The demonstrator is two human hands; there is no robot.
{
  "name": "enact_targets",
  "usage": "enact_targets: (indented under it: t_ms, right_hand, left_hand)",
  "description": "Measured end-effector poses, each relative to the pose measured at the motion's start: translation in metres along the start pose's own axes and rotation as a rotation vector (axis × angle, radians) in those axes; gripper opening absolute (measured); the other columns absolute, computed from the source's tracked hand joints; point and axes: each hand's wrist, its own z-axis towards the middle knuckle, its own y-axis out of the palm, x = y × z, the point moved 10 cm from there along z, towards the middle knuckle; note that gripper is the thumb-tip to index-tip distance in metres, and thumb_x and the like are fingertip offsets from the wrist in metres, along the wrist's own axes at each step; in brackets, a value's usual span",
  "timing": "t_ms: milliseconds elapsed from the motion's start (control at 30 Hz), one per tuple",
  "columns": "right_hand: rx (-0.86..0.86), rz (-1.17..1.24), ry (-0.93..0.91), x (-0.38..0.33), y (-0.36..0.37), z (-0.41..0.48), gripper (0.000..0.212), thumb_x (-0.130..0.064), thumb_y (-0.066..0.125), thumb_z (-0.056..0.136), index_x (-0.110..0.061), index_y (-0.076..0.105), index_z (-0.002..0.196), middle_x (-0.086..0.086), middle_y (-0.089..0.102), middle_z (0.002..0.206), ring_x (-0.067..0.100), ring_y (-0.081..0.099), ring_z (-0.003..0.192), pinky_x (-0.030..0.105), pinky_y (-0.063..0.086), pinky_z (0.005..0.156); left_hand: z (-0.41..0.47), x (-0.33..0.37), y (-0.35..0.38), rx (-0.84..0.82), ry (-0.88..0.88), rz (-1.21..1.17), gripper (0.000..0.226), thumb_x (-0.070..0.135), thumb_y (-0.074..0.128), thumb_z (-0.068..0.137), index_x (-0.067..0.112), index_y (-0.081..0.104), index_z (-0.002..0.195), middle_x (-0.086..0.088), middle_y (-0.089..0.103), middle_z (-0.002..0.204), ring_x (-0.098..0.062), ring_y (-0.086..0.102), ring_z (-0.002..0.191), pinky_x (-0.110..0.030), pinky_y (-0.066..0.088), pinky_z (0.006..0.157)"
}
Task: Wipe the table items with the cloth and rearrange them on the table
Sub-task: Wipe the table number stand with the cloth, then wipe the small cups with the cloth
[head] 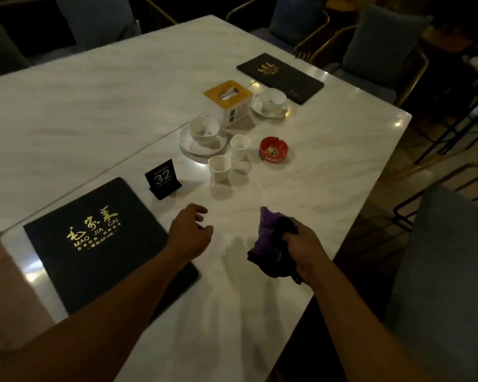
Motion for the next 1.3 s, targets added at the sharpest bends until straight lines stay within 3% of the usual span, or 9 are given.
enact_targets:
  t_ms: [133, 267, 400, 500, 600, 767, 967, 1167, 1300]
  right_hand:
    - [-0.131, 0.375, 0.202, 0.014, 0.012, -0.002, 0.045, -0.008, 0.061, 0.082, -0.005, 0.063, 0.127, 0.018, 0.069, 0.100, 0.036, 0.066, 0.085, 0.049, 0.054, 0.090]
    - [-0.180, 0.523, 0.276, 0.013, 0.022, 0.008, 0.058, -0.047, 0.064, 0.088, -0.008, 0.063, 0.131, 0.012, 0.063, 0.095, 0.029, 0.059, 0.080, 0.043, 0.046, 0.086]
    - [-0.164, 0.368, 0.139, -0.009, 0.003, 0.052, 0.032, -0.025, 0.061, 0.094, -0.006, 0.069, 0.118, 0.020, 0.070, 0.099, 0.038, 0.065, 0.090, 0.051, 0.054, 0.090]
    - [-0.251, 0.292, 0.160, -0.022, 0.005, 0.099, 0.032, -0.019, 0.061, 0.092, -0.008, 0.068, 0.121, 0.024, 0.068, 0.115, 0.046, 0.064, 0.106, 0.062, 0.046, 0.100]
    - [-0.354, 0.232, 0.225, -0.026, 0.008, 0.149, 0.032, -0.012, 0.060, 0.090, -0.008, 0.069, 0.120, 0.025, 0.067, 0.118, 0.046, 0.063, 0.108, 0.060, 0.043, 0.104]
    - [-0.530, 0.083, 0.283, -0.039, 0.014, 0.195, 0.035, 0.003, 0.058, 0.087, -0.005, 0.069, 0.120, 0.028, 0.067, 0.117, 0.045, 0.065, 0.107, 0.056, 0.046, 0.103]
    - [-0.577, 0.061, 0.400, -0.041, 0.010, 0.216, 0.039, 0.006, 0.050, 0.093, -0.008, 0.062, 0.127, 0.022, 0.070, 0.117, 0.041, 0.068, 0.106, 0.048, 0.053, 0.093]
    - [-0.569, -0.079, 0.391, -0.056, 0.010, 0.228, 0.038, 0.005, 0.050, 0.093, -0.013, 0.065, 0.123, 0.017, 0.073, 0.109, 0.037, 0.071, 0.099, 0.048, 0.056, 0.088]
    - [-0.556, -0.108, 0.373, -0.071, 0.011, 0.232, 0.040, 0.004, 0.050, 0.094, -0.017, 0.065, 0.123, 0.015, 0.074, 0.110, 0.036, 0.071, 0.100, 0.050, 0.056, 0.090]
  left_hand:
    - [0.006, 0.011, -0.007, 0.001, 0.017, 0.019, 0.043, 0.017, 0.071, 0.088, 0.021, 0.054, 0.126, -0.003, 0.057, 0.121, -0.016, 0.060, 0.098, -0.034, 0.054, 0.083]
    - [0.024, 0.020, -0.006, 0.026, 0.007, 0.030, 0.048, 0.019, 0.073, 0.086, 0.021, 0.052, 0.129, -0.003, 0.057, 0.122, -0.017, 0.059, 0.102, -0.035, 0.053, 0.087]
    - [0.063, 0.027, 0.010, 0.068, -0.033, 0.014, 0.065, 0.019, 0.077, 0.081, 0.019, 0.046, 0.138, -0.006, 0.056, 0.125, -0.018, 0.056, 0.105, -0.032, 0.049, 0.085]
    - [0.105, 0.028, 0.025, 0.132, -0.090, -0.014, 0.080, 0.020, 0.083, 0.075, 0.017, 0.041, 0.143, -0.006, 0.055, 0.127, -0.022, 0.055, 0.111, -0.037, 0.050, 0.093]
    - [0.141, 0.026, 0.037, 0.227, -0.138, -0.079, 0.080, 0.018, 0.087, 0.072, 0.013, 0.044, 0.140, 0.004, 0.052, 0.112, -0.020, 0.053, 0.106, -0.033, 0.046, 0.085]
    - [0.178, 0.015, 0.048, 0.331, -0.236, -0.129, 0.108, 0.026, 0.093, 0.063, 0.021, 0.031, 0.152, -0.001, 0.049, 0.141, -0.020, 0.051, 0.122, -0.031, 0.044, 0.092]
    - [0.192, 0.024, 0.059, 0.363, -0.238, -0.089, 0.083, 0.020, 0.092, 0.063, 0.027, 0.047, 0.133, 0.007, 0.059, 0.124, -0.019, 0.055, 0.115, -0.037, 0.046, 0.095]
    - [0.194, 0.022, 0.059, 0.423, -0.260, -0.113, 0.077, 0.021, 0.091, 0.065, 0.027, 0.047, 0.128, 0.004, 0.059, 0.123, -0.022, 0.057, 0.113, -0.044, 0.050, 0.097]
    - [0.181, 0.031, 0.056, 0.461, -0.163, -0.160, 0.076, 0.020, 0.093, 0.062, 0.035, 0.048, 0.122, 0.016, 0.060, 0.114, -0.012, 0.058, 0.107, -0.041, 0.052, 0.094]
